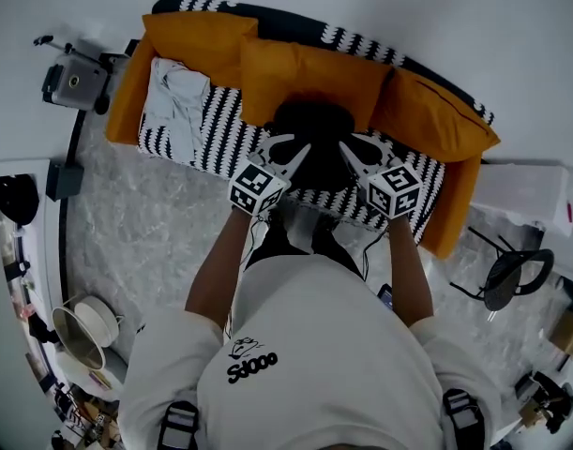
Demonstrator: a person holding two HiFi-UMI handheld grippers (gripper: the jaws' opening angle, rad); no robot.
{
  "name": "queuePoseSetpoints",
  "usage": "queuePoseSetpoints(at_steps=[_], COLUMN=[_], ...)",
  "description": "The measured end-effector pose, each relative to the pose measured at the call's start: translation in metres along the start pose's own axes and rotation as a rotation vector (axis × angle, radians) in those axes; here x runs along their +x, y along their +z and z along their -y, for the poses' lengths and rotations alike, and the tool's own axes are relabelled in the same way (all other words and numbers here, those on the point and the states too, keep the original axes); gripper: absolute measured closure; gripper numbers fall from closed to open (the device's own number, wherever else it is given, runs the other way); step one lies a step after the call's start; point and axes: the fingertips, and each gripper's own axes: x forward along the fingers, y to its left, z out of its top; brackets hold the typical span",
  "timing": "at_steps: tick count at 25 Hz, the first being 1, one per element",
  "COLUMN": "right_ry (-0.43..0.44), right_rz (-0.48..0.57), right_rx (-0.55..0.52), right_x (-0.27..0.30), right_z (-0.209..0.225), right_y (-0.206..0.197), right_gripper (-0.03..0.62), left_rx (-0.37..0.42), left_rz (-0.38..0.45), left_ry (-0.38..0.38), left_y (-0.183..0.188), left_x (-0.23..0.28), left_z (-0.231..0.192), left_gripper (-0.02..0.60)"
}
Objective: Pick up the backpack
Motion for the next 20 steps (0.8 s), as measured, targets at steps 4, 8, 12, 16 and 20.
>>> queuePoseSetpoints(at_steps=[4, 8, 12, 16, 20], right_ry=[0.026, 0.048, 0.049, 0.045, 0.022], right_rz=[0.023, 0.019, 0.063, 0.119, 0.178], right_rx=[-0.004, -0.025, -0.019, -0.05, -0.085], right_x=[-0.009, -0.021, -0.038, -0.053, -0.067], right_z=[-0.006, -0.017, -0.03, -0.044, -0.053], right_y=[0.012, 0.02, 0.036, 0.061, 0.095], right_gripper=[0.503, 0.505, 0.505, 0.505, 0.505], left_rx=[0.01, 0.03, 0.066, 0.116, 0.157], left_rz=[0.041, 0.061, 0.092, 0.139, 0.185], left_ry=[-0.028, -0.042, -0.029, -0.009, 0.013], left_y=[0.015, 0.025, 0.044, 0.072, 0.108], left_x=[-0.005, -0.015, -0.027, -0.04, -0.05], left_z=[0.015, 0.029, 0.043, 0.051, 0.053], left_gripper=[0.538, 0.538, 0.539, 0.538, 0.538])
